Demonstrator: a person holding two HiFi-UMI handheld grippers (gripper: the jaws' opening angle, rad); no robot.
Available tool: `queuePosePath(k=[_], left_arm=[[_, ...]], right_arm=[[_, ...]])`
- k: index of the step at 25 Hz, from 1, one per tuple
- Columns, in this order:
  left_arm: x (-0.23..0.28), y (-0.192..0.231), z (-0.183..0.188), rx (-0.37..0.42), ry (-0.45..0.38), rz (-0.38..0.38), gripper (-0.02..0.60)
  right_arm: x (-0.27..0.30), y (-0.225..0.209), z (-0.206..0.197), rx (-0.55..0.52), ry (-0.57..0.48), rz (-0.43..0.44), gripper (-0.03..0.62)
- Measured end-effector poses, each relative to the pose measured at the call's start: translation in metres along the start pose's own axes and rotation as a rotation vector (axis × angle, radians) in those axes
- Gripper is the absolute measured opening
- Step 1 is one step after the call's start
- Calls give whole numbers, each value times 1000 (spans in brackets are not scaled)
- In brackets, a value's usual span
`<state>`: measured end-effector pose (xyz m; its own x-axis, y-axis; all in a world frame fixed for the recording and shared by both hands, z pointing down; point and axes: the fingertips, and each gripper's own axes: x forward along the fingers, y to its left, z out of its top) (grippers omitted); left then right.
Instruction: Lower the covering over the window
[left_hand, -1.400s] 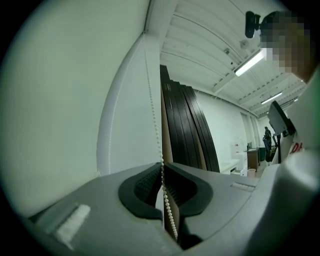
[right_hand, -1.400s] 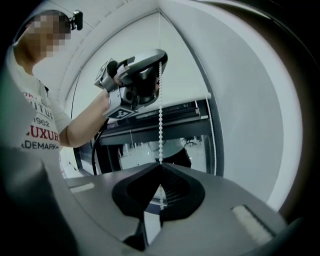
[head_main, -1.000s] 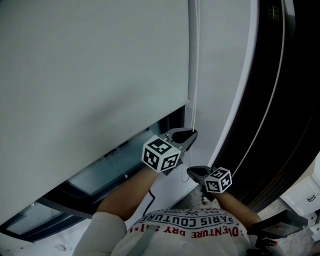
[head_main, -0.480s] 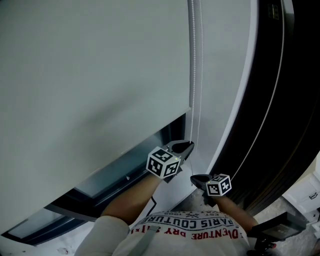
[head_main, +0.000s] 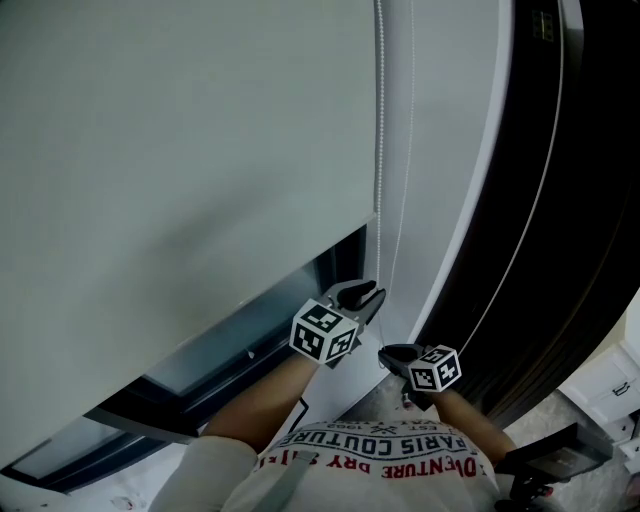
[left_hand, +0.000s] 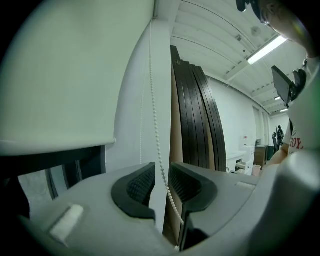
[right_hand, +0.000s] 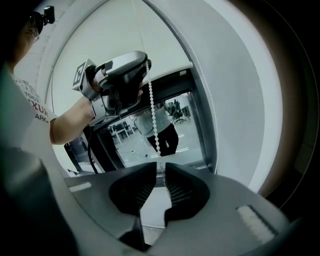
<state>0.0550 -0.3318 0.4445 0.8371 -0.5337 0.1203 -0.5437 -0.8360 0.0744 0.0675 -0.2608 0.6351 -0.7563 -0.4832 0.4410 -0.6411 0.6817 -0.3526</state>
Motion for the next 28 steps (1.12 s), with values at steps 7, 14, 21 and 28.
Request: queuePosePath(k=[7, 14, 21, 28], left_arm=[[-17, 1, -13, -73, -23, 32, 104], [-43, -54, -13, -76, -21, -42, 101], [-65, -133, 2, -75, -38, -79, 2], [-82, -211, 1, -88, -25, -44, 2]], right_arm=[[-20, -2, 27, -87, -73, -73, 228], [-72, 33, 58, -137, -142, -18, 214], [-138, 72, 68, -86, -229, 15, 3], [-205, 120, 58, -133, -269, 68, 5]])
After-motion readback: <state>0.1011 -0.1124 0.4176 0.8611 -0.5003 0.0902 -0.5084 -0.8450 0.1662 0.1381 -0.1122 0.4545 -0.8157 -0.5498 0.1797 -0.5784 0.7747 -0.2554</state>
